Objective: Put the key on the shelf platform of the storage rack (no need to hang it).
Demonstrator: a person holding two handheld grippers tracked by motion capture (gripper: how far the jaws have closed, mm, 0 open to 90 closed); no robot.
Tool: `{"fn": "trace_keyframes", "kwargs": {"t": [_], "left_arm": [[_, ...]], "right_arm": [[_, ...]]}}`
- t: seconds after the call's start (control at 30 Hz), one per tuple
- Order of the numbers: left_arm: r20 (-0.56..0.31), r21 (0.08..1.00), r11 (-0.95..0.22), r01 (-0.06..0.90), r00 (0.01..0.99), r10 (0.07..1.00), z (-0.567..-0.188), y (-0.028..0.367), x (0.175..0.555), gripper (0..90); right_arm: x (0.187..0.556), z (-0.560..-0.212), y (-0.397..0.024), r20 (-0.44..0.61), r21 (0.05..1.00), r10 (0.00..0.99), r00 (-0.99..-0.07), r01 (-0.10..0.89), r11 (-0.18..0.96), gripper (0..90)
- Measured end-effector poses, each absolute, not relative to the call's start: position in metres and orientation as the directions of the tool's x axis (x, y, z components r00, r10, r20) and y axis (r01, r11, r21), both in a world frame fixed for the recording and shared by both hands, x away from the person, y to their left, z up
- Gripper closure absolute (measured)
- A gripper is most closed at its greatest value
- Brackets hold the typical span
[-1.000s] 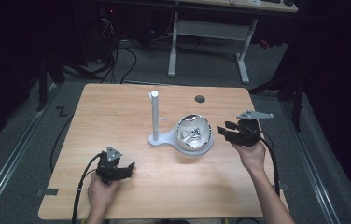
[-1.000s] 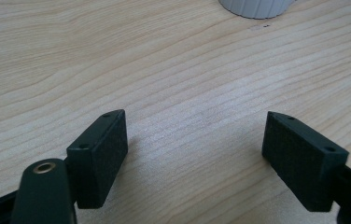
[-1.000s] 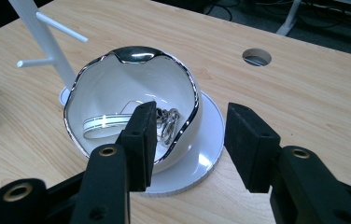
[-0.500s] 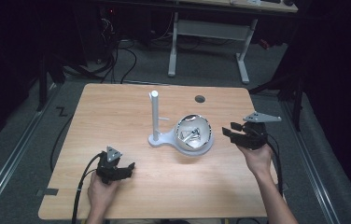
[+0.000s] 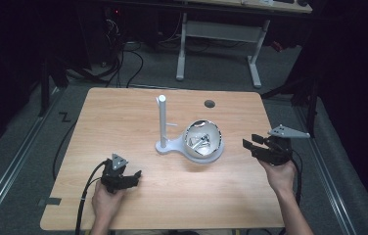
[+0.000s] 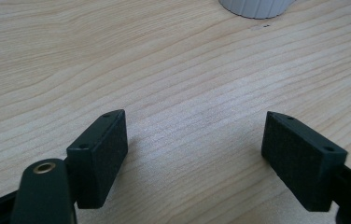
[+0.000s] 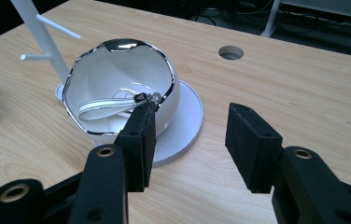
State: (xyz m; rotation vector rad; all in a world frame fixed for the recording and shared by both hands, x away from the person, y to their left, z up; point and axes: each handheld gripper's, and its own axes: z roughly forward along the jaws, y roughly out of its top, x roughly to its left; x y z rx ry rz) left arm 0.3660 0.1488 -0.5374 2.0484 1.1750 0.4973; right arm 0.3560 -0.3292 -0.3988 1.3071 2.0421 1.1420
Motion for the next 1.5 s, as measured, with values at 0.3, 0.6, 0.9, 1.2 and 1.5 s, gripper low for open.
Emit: {"fn": "trace_keyframes", "kwargs": {"t": [0.3,0.6,0.9,1.2,1.5], "left_arm": [[-0.017,0.739,-0.334,0.585,0.513,0.859,-0.537,0.149,0.366,23.0],[-0.015,0.739,-0.336,0.584,0.513,0.858,-0.537,0.149,0.366,23.0],[-0.016,0.739,-0.335,0.585,0.512,0.859,-0.537,0.148,0.366,23.0],[-0.016,0.739,-0.336,0.585,0.512,0.859,-0.537,0.149,0.366,23.0],[-0.015,0.738,-0.336,0.585,0.512,0.859,-0.537,0.149,0.366,23.0]], "right_arm": [[0.349,-0.408,-0.336,0.07,0.833,0.9,-0.43,0.522,0.185,53.4],[0.341,-0.416,-0.34,0.082,0.837,0.904,-0.419,0.522,0.166,53.2],[0.339,-0.432,-0.339,0.107,0.827,0.903,-0.417,0.541,0.152,53.3],[0.339,-0.442,-0.336,0.122,0.822,0.901,-0.417,0.551,0.144,53.5],[0.341,-0.454,-0.331,0.129,0.819,0.899,-0.418,0.556,0.141,53.4]]}}
